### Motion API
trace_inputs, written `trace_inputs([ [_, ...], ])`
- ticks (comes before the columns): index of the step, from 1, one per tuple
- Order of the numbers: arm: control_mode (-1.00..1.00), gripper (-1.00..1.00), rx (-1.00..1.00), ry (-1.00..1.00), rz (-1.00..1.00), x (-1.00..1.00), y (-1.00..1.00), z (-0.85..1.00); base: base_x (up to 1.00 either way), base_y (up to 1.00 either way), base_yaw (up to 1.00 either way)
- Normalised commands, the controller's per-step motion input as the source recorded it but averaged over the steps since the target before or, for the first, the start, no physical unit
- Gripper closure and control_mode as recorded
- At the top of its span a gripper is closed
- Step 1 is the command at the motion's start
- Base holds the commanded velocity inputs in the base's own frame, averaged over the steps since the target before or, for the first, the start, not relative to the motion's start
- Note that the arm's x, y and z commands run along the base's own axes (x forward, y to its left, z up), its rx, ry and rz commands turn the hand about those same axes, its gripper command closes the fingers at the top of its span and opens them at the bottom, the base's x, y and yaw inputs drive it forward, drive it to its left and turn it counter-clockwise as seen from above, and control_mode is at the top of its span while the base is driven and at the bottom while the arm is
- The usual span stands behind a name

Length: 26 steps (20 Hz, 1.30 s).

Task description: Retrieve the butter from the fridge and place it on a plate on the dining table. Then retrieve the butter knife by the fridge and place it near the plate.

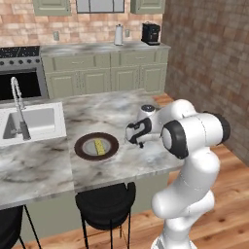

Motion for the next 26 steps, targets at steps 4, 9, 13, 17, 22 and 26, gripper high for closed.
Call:
trace_inputs([
  [4,-1.0,1.0,0.0,0.05,0.01,0.31,0.0,-0.33,0.0,0.0,0.0],
  [9,-1.0,1.0,0.0,0.05,0.01,0.28,0.0,-0.31,0.0,0.0,0.0],
  [13,-1.0,1.0,0.0,0.03,0.0,0.2,0.06,-0.26,0.0,0.0,0.0],
  [17,-1.0,1.0,0.0,0.0,0.0,0.1,0.11,-0.08,0.0,0.0,0.0],
  [22,-1.0,1.0,0.0,0.0,0.0,0.04,0.05,-0.03,0.0,0.0,0.0],
  [26,-1.0,1.0,0.0,0.0,0.0,0.03,0.05,-0.04,0.0,0.0,0.0],
])
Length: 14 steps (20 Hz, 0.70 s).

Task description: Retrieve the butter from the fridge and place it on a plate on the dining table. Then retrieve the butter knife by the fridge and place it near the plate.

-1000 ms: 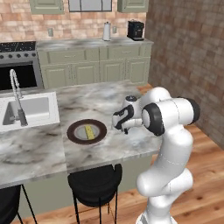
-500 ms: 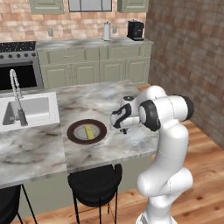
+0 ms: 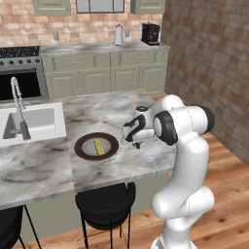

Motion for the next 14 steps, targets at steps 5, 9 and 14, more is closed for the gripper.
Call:
trace_inputs([
  [5,-1.0,1.0,0.0,0.0,0.0,0.04,0.07,-0.04,0.0,0.0,0.0],
  [9,-1.0,-1.0,0.0,0.0,0.0,0.03,0.05,-0.03,0.0,0.0,0.0],
  [14,-1.0,-1.0,0.0,0.0,0.0,0.0,0.01,0.0,0.0,0.0,0.0],
])
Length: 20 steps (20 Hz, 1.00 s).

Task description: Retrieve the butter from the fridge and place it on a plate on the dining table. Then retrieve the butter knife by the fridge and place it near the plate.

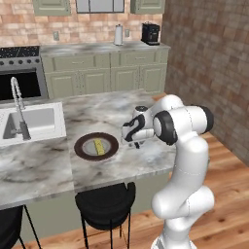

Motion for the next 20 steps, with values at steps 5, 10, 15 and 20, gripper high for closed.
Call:
trace_inputs([
  [5,-1.0,-1.0,0.0,0.0,0.0,0.0,0.0,0.0,0.0,0.0,0.0],
  [10,-1.0,-1.0,0.0,0.02,0.0,0.0,-0.01,0.0,0.0,0.0,0.0],
  [15,-1.0,-1.0,0.0,0.01,0.0,0.0,-0.02,0.11,0.0,0.0,0.0],
  [20,-1.0,-1.0,0.0,0.01,0.0,-0.11,0.0,0.31,0.0,0.0,0.0],
])
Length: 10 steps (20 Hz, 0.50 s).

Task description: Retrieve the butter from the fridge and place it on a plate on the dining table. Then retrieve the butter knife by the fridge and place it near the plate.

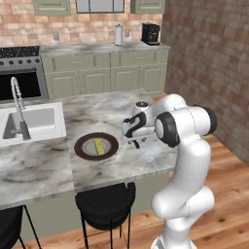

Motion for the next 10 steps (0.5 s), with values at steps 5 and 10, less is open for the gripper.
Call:
trace_inputs([
  [5,-1.0,-1.0,0.0,0.05,0.0,-0.22,-0.08,0.56,0.0,0.0,0.0],
  [10,-1.0,-1.0,0.0,0.01,0.0,-0.49,-0.01,0.75,0.0,0.0,0.0],
])
